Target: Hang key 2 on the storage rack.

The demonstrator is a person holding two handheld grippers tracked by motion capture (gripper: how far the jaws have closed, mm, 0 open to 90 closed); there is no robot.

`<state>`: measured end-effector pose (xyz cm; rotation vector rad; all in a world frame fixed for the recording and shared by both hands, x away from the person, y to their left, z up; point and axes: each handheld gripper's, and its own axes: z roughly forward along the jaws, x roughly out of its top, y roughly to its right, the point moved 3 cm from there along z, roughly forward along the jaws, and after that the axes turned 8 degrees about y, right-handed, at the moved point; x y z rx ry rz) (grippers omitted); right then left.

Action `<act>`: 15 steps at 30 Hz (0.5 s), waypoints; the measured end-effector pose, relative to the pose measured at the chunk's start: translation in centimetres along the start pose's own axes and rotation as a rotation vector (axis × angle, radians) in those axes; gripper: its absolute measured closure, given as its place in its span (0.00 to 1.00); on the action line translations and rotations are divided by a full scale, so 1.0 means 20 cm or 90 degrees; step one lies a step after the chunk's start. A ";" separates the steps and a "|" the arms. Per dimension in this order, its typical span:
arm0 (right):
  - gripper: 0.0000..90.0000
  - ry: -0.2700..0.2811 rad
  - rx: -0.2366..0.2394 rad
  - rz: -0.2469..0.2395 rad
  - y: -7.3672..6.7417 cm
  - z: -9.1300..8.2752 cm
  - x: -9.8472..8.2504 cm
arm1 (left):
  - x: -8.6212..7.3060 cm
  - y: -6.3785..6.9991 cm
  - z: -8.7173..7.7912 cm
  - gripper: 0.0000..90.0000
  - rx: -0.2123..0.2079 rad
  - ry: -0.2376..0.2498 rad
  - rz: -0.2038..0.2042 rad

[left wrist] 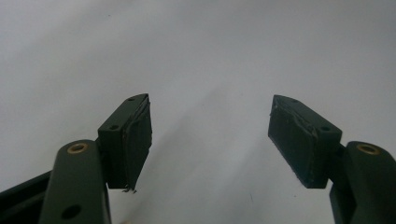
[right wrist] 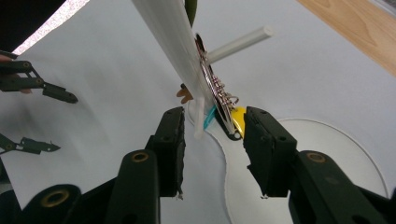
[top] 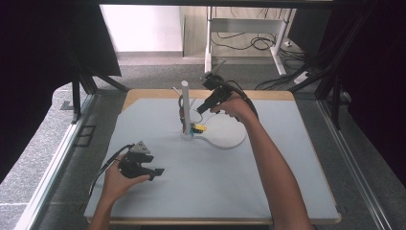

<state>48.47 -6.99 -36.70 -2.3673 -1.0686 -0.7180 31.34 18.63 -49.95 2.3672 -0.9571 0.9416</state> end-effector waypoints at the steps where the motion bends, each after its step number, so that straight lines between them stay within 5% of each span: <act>1: 0.63 0.002 -0.001 -0.002 0.00 -0.01 -0.02 | 0.00 0.00 0.00 0.34 0.001 0.000 0.000; 15: 0.61 0.023 0.004 -0.002 0.01 -0.14 -0.27 | -0.01 0.03 0.00 0.34 -0.006 0.003 0.005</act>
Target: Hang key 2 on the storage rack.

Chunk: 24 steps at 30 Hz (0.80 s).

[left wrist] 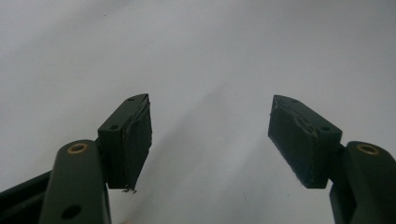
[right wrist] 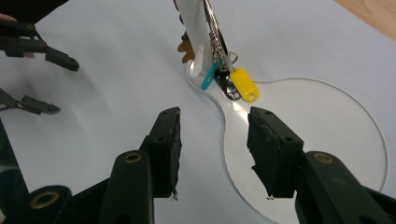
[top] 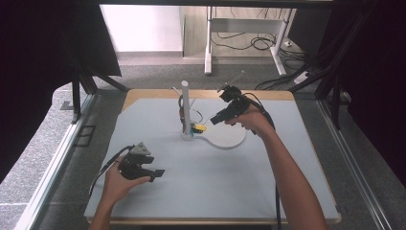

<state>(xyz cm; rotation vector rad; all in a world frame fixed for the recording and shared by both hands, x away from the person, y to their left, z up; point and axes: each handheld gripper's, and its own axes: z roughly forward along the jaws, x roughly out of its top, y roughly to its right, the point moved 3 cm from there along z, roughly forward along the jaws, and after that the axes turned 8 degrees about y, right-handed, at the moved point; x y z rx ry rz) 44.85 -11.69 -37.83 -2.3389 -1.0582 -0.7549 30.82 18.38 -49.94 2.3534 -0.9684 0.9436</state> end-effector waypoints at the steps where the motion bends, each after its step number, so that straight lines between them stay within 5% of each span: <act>1: 0.61 0.009 -0.004 -0.003 0.00 -0.02 -0.04 | 0.00 0.00 0.00 0.34 -0.001 0.002 -0.001; 7: 0.61 0.039 -0.003 -0.011 0.00 -0.08 -0.18 | 0.00 0.01 -0.01 0.34 -0.009 0.009 -0.003; 18: 0.59 0.157 0.012 0.010 -0.01 -0.23 -0.61 | 0.00 0.01 -0.02 0.34 -0.006 0.010 -0.006; 24: 0.57 0.170 0.006 0.026 0.00 -0.26 -0.78 | -0.01 0.01 -0.01 0.34 -0.006 0.001 -0.004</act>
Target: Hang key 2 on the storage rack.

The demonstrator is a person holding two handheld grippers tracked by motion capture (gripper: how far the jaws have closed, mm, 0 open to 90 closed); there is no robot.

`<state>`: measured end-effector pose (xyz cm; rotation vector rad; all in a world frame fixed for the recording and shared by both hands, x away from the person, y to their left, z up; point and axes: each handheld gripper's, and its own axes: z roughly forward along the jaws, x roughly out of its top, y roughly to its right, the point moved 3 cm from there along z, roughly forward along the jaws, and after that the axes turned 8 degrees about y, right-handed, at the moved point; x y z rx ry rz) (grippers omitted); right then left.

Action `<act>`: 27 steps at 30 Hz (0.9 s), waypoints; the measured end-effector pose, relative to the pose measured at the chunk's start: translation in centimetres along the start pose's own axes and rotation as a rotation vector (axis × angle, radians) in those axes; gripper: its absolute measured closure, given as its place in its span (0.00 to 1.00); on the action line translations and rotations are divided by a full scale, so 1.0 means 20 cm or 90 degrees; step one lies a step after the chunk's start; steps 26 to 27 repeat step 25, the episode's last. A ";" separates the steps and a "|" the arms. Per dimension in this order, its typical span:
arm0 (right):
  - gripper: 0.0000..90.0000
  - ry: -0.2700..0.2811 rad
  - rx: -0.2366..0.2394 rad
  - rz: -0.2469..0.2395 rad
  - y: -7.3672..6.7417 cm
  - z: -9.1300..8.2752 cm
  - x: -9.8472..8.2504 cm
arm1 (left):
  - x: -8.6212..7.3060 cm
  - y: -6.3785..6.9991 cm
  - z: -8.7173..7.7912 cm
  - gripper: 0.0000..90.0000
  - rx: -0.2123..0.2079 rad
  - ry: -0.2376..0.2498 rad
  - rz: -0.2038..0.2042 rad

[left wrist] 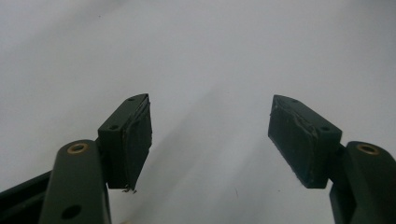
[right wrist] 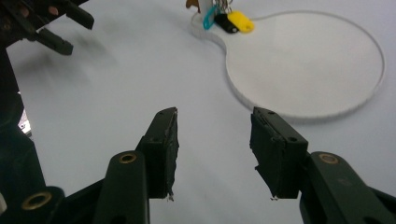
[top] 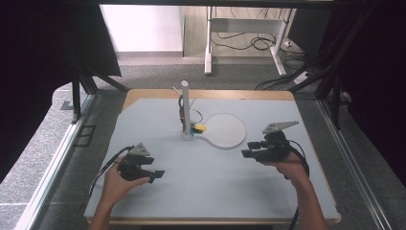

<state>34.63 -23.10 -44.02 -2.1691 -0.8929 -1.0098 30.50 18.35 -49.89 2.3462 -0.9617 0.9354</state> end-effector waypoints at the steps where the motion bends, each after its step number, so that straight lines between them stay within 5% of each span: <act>1: 0.57 0.000 0.001 0.003 0.00 -0.01 -0.03 | 0.00 0.00 0.00 0.34 0.000 0.000 0.001; 10: 0.56 -0.026 -0.004 0.041 0.06 0.04 -0.28 | -0.01 0.01 0.01 0.34 0.003 -0.008 0.003; 27: 0.51 0.005 -0.088 0.046 0.09 0.04 -0.31 | -0.01 0.01 0.01 0.34 0.003 -0.012 0.007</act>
